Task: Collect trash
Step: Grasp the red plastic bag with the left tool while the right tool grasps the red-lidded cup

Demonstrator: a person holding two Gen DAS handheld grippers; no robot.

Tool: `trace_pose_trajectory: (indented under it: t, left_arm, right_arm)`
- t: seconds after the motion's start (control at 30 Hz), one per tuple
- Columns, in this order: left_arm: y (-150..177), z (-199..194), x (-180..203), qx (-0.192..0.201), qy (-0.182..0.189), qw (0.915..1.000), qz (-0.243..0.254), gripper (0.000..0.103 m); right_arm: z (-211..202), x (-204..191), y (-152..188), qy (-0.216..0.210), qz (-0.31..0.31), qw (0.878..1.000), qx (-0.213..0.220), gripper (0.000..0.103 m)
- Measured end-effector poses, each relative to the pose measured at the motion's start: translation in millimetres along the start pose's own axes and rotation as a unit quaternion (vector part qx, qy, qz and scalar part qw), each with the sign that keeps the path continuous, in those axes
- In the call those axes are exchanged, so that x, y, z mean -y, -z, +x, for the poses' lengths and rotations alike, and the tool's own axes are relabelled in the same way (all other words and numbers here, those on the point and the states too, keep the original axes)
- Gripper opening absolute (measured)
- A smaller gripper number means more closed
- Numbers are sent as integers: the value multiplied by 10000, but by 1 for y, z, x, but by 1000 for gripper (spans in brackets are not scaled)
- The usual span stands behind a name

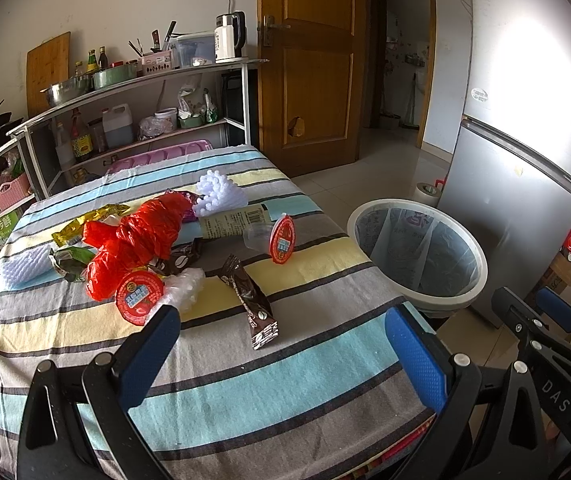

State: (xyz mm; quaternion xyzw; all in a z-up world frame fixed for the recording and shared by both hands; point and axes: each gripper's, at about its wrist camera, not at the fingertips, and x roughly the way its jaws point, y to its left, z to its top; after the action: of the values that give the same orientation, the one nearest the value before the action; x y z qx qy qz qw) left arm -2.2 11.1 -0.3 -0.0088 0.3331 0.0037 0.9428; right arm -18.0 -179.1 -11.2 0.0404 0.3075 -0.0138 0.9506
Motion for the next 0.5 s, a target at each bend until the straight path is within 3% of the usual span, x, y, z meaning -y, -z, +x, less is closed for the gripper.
trace_pose_trajectory:
  t: [0.33,0.5]
  left_arm:
    - [2,3,-11,-102,115,9999,-68,103]
    - [7,7,-41,-235,102,9992,-316,103]
  right_arm:
    - [4,-3,-3,-188,-52,9998,13,70]
    - [14,-19,-13,-605,-244,9978,73,70]
